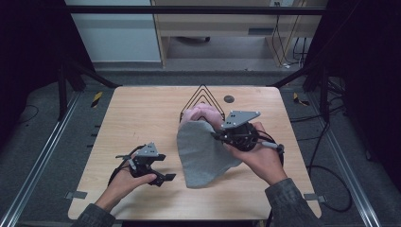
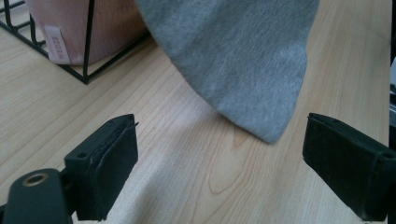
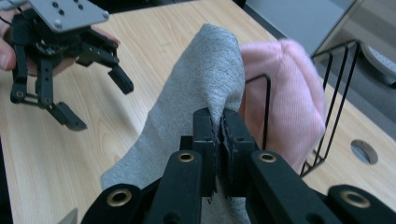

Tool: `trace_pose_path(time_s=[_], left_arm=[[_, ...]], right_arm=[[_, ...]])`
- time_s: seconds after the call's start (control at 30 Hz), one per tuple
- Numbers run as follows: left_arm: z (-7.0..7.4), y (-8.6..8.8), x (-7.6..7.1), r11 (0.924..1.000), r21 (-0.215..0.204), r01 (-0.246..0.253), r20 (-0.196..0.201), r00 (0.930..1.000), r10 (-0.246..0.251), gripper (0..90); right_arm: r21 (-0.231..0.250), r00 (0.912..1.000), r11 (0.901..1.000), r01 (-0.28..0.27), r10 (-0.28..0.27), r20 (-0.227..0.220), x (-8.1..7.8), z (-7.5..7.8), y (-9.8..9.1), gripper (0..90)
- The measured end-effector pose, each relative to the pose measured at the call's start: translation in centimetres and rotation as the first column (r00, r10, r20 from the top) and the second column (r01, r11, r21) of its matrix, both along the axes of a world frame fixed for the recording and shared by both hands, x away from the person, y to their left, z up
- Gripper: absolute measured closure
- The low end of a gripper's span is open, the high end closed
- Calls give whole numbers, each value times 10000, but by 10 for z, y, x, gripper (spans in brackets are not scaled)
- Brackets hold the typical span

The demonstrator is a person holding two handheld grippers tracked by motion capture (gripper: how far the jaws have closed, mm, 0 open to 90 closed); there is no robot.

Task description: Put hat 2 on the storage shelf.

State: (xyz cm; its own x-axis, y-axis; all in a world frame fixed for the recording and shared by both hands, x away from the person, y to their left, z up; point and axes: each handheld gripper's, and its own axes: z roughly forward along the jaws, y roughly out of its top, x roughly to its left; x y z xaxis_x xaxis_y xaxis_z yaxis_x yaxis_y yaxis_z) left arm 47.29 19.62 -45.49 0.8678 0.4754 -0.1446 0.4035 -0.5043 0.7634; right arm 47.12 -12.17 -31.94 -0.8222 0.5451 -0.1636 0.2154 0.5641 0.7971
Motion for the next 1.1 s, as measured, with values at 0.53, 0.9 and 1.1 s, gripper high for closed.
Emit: trace_pose_path(time_s=[0.53, 0.9, 1.1], left_arm=[[31, -2, 8, 9998, -191, -56, 525, 9986, 66, 117], [54, -16, 26, 10000, -68, 54, 820, 9966, -49, 128], [67, -15, 39, 9999, -153, 64, 793, 9968, -52, 145]], right_arm=[[-186, 9964, 9992, -360, 373, 758, 4, 38, 20, 861], [-99, 9922, 9981, -604, 611, 1083, 4, 65, 29, 860], [-190, 9913, 9974, -696, 712, 1103, 3, 69, 31, 860]])
